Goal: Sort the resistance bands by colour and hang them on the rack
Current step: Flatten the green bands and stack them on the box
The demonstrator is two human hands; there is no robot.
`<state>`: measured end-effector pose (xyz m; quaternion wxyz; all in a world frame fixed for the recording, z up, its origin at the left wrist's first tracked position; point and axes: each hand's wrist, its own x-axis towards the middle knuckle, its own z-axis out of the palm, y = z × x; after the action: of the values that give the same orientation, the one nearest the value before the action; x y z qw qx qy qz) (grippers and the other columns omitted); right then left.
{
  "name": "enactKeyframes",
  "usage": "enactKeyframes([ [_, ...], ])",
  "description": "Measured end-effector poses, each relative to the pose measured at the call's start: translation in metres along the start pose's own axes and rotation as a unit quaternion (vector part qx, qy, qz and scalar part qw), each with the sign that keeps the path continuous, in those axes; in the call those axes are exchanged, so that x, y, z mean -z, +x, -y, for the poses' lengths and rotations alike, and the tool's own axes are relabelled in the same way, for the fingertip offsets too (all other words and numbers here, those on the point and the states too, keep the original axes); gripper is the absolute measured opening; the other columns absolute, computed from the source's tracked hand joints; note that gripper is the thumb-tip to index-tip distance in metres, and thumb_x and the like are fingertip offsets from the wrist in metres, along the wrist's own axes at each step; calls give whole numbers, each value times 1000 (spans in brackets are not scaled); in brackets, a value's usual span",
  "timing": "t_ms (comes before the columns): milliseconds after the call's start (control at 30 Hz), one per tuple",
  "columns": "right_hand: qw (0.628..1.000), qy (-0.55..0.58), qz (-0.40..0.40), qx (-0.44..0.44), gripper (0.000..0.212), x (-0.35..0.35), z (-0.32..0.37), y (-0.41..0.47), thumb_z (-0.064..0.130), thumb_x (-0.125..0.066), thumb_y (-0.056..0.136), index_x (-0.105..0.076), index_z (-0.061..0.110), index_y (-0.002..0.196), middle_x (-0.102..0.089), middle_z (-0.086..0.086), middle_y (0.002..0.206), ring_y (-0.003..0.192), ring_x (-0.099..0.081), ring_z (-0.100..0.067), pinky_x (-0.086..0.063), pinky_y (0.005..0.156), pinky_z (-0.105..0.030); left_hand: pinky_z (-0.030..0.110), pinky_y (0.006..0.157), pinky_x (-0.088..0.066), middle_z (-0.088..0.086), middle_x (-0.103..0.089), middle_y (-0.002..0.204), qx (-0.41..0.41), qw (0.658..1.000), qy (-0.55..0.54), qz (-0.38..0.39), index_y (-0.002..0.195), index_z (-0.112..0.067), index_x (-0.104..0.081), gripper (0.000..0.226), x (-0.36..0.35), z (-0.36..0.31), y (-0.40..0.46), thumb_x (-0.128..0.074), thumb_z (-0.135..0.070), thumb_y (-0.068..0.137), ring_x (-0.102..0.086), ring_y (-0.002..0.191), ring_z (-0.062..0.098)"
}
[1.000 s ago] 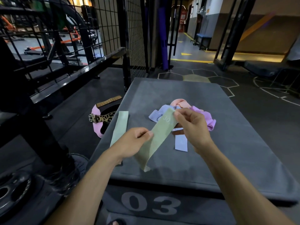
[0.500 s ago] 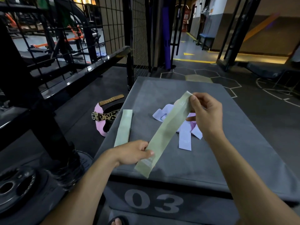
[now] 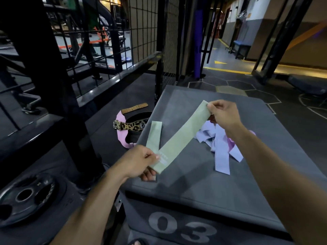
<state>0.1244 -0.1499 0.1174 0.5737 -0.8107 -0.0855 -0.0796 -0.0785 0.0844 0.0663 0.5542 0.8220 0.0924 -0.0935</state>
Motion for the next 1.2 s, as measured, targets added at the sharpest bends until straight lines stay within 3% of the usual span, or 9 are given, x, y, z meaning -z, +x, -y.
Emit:
enactKeyframes([
  [133,999,-33,36,11,10,-41,-7,24,10,-65,96,-70,6,91,-69,-10,76,50,-63,-10,-52,52,-22,31,46,-52,9,-64,58,38,999,-23,-21,80,-6,-50,28,21,13,8,-44,-10,107,-60,49,19],
  [267,996,-56,73,22,13,-89,-21,55,9,-68,94,-70,13,82,-70,-10,79,66,-67,-24,-60,66,-37,32,47,-52,14,-64,67,76,997,12,-19,79,-7,-46,28,31,24,20,-38,-6,106,-58,48,22],
  [400,986,-111,113,42,7,-137,-30,73,17,-69,93,-71,17,86,-70,-2,75,66,-65,-18,-56,74,-32,29,45,-50,6,-67,57,114,993,33,16,85,-6,-43,20,29,26,32,-43,-9,105,-59,46,21],
  [533,974,-158,155,52,7,-170,-38,77,20,-68,91,-73,19,86,-69,1,78,70,-59,-10,-46,69,-21,35,51,-55,10,-69,65,129,987,67,64,106,-8,-35,10,30,24,43,-43,-14,106,-61,50,24],
  [667,954,-220,196,61,8,-194,-49,80,19,-68,86,-76,18,87,-74,0,88,81,-64,-12,-41,60,-13,34,45,-53,9,-67,59,152,979,87,100,135,-7,-20,34,27,21,49,-38,-13,107,-59,44,21],
  [767,943,-240,214,87,9,-204,-59,81,16,-67,88,-76,20,88,-72,1,94,90,-61,-12,-39,72,-21,33,45,-54,7,-66,58,149,978,97,105,112,-11,-31,11,27,19,52,-40,-14,108,-57,42,18],
  [867,941,-244,206,107,10,-208,-70,81,16,-67,89,-74,22,86,-68,-4,101,92,-58,-13,-39,69,-20,31,43,-52,6,-65,58,151,978,99,105,95,-14,-30,17,29,17,52,-41,-15,108,-56,40,15],
  [1000,937,-267,193,121,10,-210,-78,82,21,-67,90,-76,23,92,-57,-2,104,88,-57,-16,-38,66,-23,27,43,-50,8,-65,66,156,976,111,108,97,-8,-36,15,29,15,49,-43,-16,108,-53,42,12],
  [1200,934,-268,193,138,11,-214,-82,82,24,-68,90,-78,25,94,-60,-4,108,90,-55,-14,-37,76,-23,26,43,-49,9,-64,68,167,974,105,113,92,-4,-42,19,31,16,47,-44,-15,107,-53,45,14],
])
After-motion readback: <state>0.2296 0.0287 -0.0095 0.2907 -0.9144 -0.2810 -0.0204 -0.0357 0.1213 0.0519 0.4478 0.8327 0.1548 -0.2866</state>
